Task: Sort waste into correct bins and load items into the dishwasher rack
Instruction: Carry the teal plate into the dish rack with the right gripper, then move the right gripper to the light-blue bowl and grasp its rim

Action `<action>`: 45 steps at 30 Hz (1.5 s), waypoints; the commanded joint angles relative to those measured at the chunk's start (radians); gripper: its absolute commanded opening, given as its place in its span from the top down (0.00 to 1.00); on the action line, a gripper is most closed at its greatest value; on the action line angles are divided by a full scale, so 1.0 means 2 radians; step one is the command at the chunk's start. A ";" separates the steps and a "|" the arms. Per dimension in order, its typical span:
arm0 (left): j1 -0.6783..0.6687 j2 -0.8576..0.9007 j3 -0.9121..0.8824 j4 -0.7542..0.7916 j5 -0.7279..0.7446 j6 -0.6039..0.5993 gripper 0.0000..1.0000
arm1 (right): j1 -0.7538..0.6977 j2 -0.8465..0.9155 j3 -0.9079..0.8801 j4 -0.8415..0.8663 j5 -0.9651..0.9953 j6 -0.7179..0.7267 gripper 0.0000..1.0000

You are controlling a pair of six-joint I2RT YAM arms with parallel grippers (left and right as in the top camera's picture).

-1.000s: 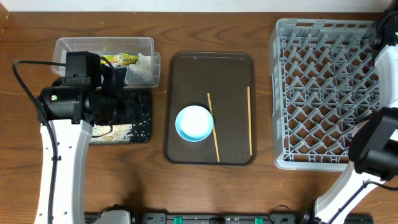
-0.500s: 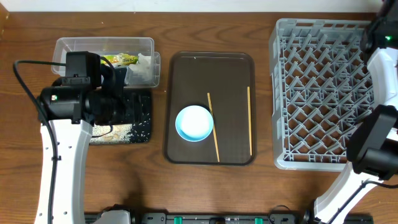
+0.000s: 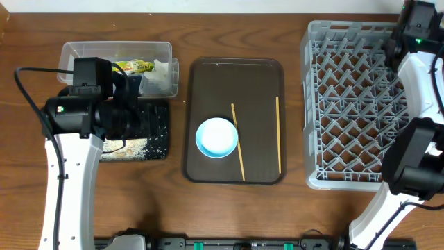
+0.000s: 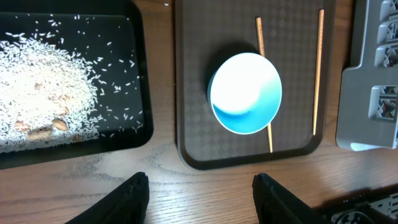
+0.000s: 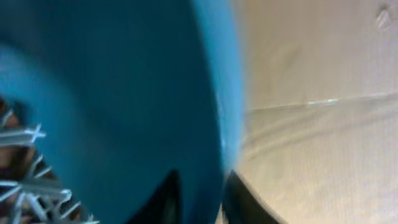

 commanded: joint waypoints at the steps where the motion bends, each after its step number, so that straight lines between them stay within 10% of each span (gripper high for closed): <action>1: 0.002 0.001 0.000 -0.002 -0.005 -0.004 0.43 | 0.000 0.014 -0.012 -0.005 -0.051 0.047 0.62; 7: 0.002 0.001 0.000 -0.003 -0.004 -0.004 0.43 | 0.013 -0.028 -0.011 0.018 -0.058 0.050 0.23; 13: 0.002 0.001 0.000 -0.002 -0.004 -0.004 0.43 | 0.034 -0.101 -0.011 0.021 -0.192 0.050 0.07; 29: 0.002 0.001 0.000 -0.003 -0.005 -0.004 0.39 | 0.181 -0.145 -0.013 -0.142 -0.615 0.220 0.19; 45: 0.002 0.001 -0.001 -0.037 -0.135 -0.074 0.38 | 0.379 0.001 -0.013 -0.244 -0.625 0.301 0.39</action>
